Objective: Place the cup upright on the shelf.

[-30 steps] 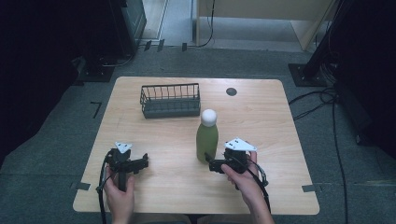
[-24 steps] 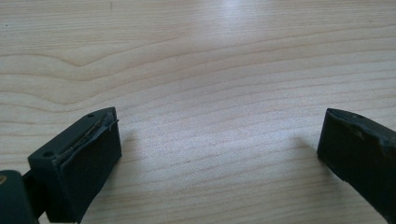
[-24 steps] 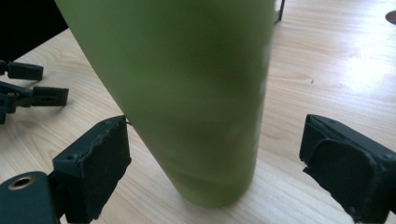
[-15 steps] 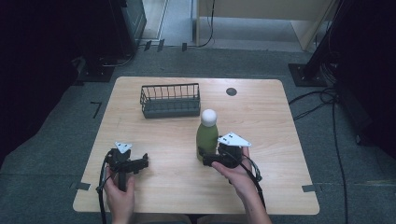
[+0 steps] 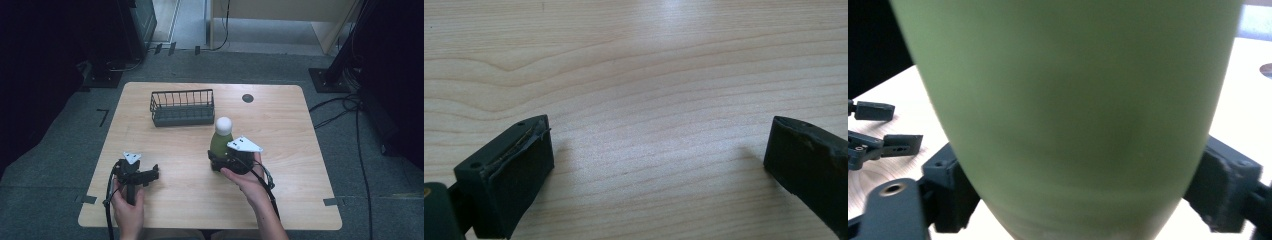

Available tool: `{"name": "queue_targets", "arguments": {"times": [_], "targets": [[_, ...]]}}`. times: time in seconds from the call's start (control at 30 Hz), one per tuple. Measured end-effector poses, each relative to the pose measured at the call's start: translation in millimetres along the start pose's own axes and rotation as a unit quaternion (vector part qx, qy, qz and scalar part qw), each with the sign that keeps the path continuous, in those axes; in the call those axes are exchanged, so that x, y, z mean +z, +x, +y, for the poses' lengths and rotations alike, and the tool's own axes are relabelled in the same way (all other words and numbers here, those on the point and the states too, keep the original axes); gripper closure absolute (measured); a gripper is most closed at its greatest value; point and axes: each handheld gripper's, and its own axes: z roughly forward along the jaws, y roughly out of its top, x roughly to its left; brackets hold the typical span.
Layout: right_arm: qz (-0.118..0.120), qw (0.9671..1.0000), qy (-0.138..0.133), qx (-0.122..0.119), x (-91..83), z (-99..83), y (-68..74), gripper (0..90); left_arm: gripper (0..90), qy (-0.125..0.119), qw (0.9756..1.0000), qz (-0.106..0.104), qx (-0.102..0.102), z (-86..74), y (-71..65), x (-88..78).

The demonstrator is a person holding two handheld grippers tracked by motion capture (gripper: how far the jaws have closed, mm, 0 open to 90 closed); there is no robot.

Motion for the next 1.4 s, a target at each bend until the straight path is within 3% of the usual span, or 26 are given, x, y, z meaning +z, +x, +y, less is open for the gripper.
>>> {"name": "queue_targets", "arguments": {"times": [0.77, 1.4], "targets": [[-0.01, 0.9998, -0.006, -0.015, 9.2, 11.8, 0.3, 19.2, 0.1, 0.0, 1.0, 0.0, -0.001, 0.0, -0.1, 0.0], [-0.007, 0.9995, -0.016, -0.027, 19.5, 42.0, 7.9, 19.4, 0.1, 0.0, 1.0, 0.0, -0.001, 0.1, -0.1, 0.0]]}}
